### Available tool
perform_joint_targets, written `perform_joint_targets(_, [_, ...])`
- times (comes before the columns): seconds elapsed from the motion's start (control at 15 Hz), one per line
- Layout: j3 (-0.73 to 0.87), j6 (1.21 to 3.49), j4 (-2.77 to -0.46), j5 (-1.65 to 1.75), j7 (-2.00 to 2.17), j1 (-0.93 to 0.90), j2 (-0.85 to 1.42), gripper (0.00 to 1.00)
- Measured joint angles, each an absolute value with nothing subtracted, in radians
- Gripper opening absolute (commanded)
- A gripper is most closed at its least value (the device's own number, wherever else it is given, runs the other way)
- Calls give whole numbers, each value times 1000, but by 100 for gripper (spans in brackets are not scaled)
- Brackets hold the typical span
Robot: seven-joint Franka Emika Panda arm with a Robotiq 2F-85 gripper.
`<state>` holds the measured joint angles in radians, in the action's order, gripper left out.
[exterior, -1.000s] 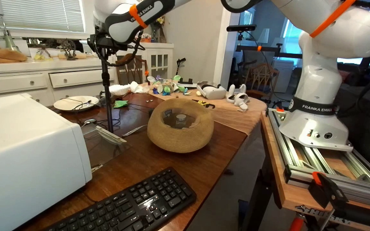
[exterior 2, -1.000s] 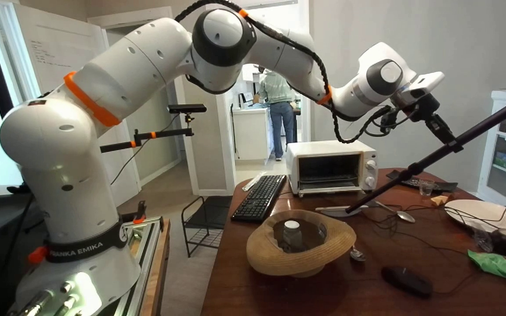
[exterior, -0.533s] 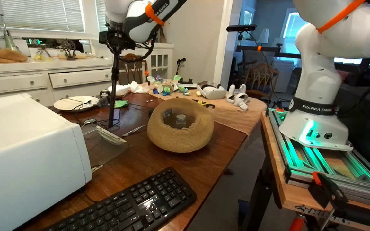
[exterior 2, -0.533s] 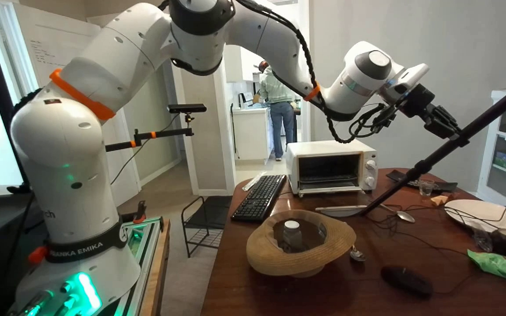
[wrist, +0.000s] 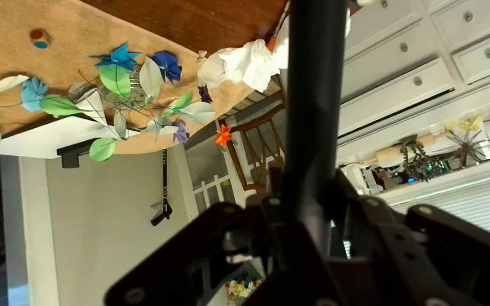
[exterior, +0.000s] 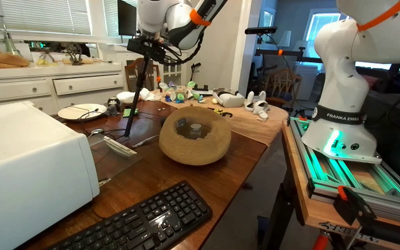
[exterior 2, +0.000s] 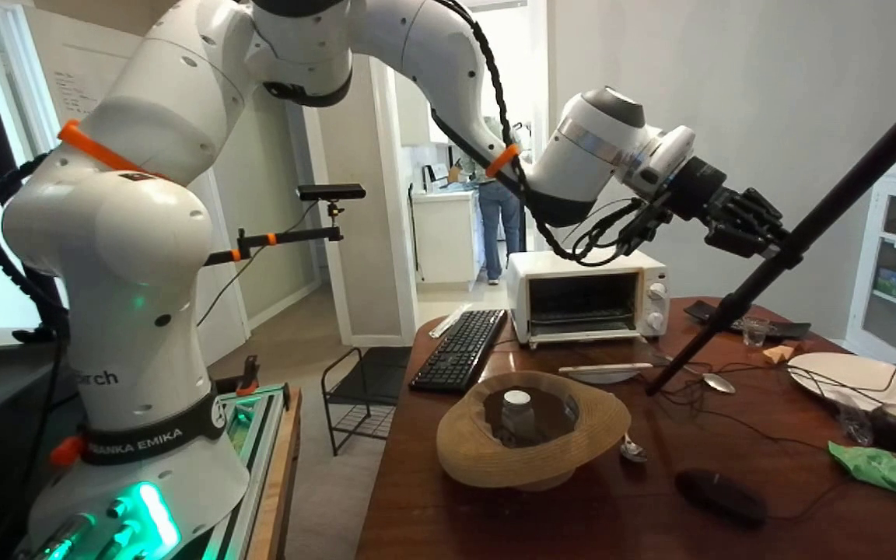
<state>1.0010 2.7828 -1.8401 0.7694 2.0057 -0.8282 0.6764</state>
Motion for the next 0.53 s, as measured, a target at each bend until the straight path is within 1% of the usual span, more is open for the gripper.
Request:
perform_joint_targets(0.27, [1240, 3014, -1991, 925, 2255, -1028, 702, 7])
perform_joint_targets(0.33, [1302, 3092, -2013, 955, 2312, -1070, 720, 29])
perform_joint_targets(0.47, [1395, 3228, -2036, 998, 2397, -1130, 758, 29])
perform_joint_targets(0.53, [1414, 3248, -2041, 1003, 2413, -1144, 769, 29])
